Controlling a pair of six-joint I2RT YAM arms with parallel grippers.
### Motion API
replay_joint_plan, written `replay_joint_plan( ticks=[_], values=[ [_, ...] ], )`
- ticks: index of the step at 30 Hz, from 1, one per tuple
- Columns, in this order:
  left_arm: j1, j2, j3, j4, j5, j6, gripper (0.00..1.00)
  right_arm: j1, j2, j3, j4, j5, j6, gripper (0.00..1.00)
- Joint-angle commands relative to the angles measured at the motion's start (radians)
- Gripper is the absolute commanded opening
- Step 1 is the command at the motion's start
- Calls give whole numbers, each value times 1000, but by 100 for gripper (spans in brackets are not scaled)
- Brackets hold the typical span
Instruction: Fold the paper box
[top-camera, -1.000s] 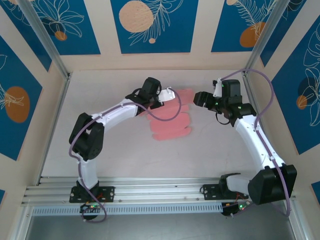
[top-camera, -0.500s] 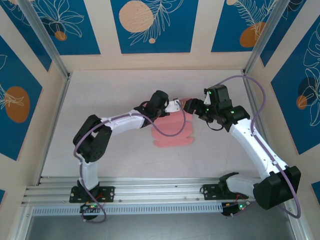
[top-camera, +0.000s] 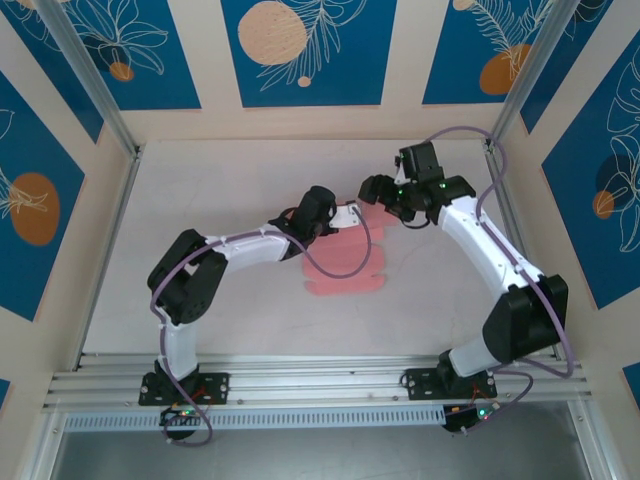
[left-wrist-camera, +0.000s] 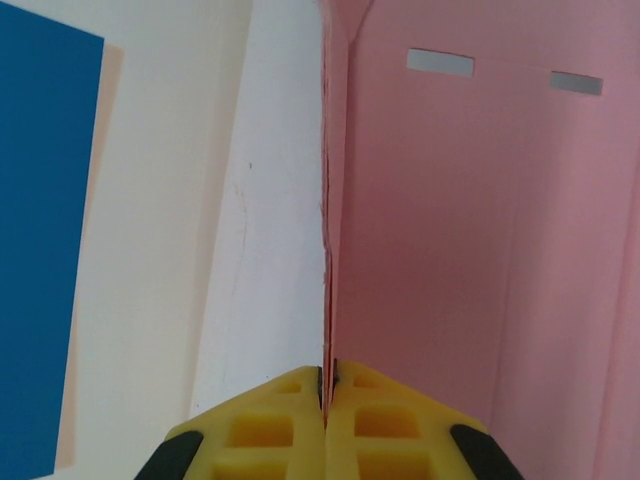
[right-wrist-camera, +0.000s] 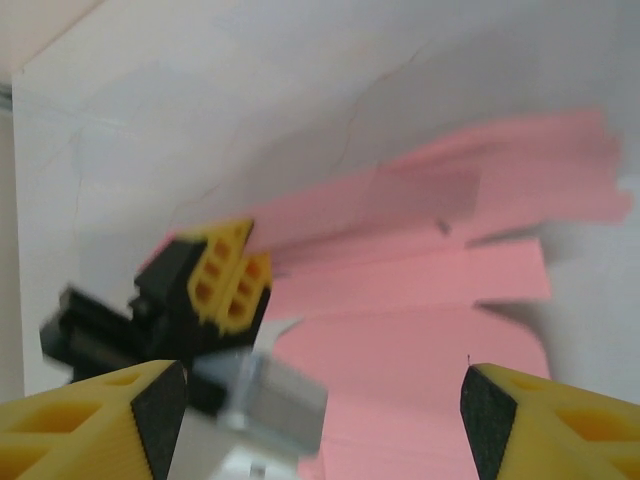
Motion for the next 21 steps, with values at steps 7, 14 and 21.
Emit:
replay_joint_plan(
  ticks=[7, 14, 21],
  values=[
    [-15, 7, -35, 120, -5, 50, 4, -86, 114, 84, 43, -189, -22, 67],
    [-25, 26, -68, 268, -55, 108, 4, -64, 254, 136, 62, -222, -3, 66],
    [-28, 51, -71, 305, -76, 129, 4, -50, 339, 175, 63, -228, -1, 66]
  ],
)
